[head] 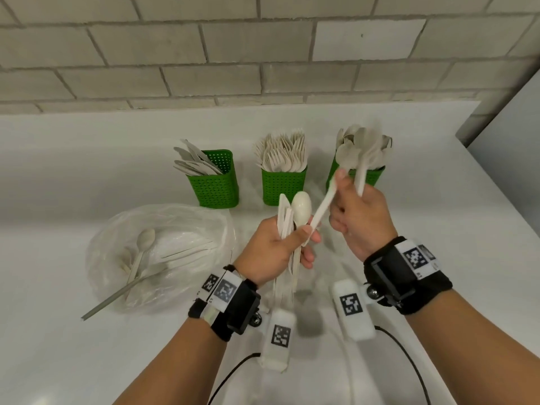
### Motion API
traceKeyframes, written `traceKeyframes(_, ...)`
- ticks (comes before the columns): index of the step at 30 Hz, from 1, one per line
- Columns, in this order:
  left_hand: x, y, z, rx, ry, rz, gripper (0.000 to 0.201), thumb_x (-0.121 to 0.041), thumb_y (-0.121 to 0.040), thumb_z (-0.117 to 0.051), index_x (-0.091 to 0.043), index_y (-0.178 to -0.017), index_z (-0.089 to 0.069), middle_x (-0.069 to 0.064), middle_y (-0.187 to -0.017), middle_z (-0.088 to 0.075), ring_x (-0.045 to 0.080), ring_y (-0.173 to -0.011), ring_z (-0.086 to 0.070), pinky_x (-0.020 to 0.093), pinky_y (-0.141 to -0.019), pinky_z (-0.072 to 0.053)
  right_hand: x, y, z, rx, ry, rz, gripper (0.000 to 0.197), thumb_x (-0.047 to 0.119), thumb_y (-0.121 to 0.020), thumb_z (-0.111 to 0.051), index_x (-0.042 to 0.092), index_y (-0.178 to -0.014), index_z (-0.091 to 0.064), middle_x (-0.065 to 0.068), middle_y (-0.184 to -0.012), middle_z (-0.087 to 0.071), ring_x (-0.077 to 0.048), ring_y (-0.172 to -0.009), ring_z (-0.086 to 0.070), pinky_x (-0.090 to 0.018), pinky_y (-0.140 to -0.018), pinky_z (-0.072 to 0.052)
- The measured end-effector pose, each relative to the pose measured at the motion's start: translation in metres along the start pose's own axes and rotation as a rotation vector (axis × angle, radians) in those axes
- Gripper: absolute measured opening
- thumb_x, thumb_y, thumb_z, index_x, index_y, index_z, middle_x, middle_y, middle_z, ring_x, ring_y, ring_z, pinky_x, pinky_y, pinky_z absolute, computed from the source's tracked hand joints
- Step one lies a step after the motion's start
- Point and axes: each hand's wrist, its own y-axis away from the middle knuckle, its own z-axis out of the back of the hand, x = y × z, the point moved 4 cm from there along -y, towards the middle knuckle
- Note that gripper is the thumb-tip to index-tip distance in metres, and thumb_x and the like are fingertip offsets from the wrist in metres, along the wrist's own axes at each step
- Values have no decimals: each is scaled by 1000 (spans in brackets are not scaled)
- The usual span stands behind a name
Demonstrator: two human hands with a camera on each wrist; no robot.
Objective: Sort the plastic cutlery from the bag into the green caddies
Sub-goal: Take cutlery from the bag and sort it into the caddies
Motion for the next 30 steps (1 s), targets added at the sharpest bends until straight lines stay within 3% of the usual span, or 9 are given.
traceKeyframes(3,0,-4,8,-121,36,-23,21,-8,-99,-50,5,-91,-64,11,-78,-63,16,-52,-57,28,-53,-51,8,-6,3,-60,-111,-14,33,36,-99,-51,13,-75,-53,4,-50,-24,-10,-40,-20,-22,-38,-21)
traceKeyframes(5,-1,-7,16,-239,137,-22,20,-7,-99,-49,4,-91,-64,10,-74,-62,16,-51,-53,28,-50,-48,7,-5,5,-11,54,22,31,29,-103,-45,11,-84,-62,4,-50,-24,-10,-40,-21,-21,-39,-21)
traceKeyframes(8,-10,-13,33,-401,406,-17,16,-4,-99,-48,3,-96,-62,7,-74,-61,15,-50,-47,26,-47,-44,-12,8,4,208,397,-42,20,22,-98,-54,12,-93,-71,8,-47,-42,-6,-39,-37,-18,-40,-31)
traceKeyframes(10,-18,-17,42,-455,548,-29,15,-4,-99,-47,-3,-96,-61,4,-74,-63,12,-49,-47,24,-47,-43,-31,24,-1,460,573,-171,15,24,-84,-73,10,-90,-74,11,-54,-57,-6,-51,-52,-15,-54,-40)
traceKeyframes(12,-24,-20,50,-481,631,-46,15,-5,-99,-47,-6,-95,-61,2,-76,-65,11,-51,-48,23,-48,-45,-46,39,-6,645,697,-239,22,28,-77,-80,8,-79,-73,4,-57,-55,-7,-53,-45,-16,-55,-35)
traceKeyframes(18,-21,-13,67,-553,587,-43,12,-7,-99,-52,-3,-104,-62,5,-79,-65,16,-57,-60,28,-57,-54,-33,21,12,403,456,-203,26,33,-83,-67,9,-74,-74,3,-48,-39,-10,-40,-24,-20,-39,-19)
traceKeyframes(24,-11,-11,48,-488,406,26,16,-7,-99,-51,-2,-92,-64,2,-74,-70,17,-63,-69,33,-62,-59,-16,7,14,65,-1,-139,18,18,-78,-70,1,-83,-66,-4,-62,-55,-7,-40,-32,-17,-34,-20)
traceKeyframes(27,-9,-10,21,-331,271,33,19,-9,-99,-51,0,-93,-66,10,-80,-73,22,-71,-72,36,-62,-60,-19,15,-7,132,-36,-152,10,17,-84,-68,10,-79,-73,-11,-65,-55,-13,-47,-45,-19,-39,-40)
traceKeyframes(30,-6,-7,2,-252,197,33,21,-8,-100,-50,3,-103,-67,15,-88,-72,25,-75,-71,36,-59,-59,-22,21,-19,124,92,-84,17,19,-97,-56,7,-91,-68,-9,-80,-69,-19,-72,-67,-35,-61,-58)
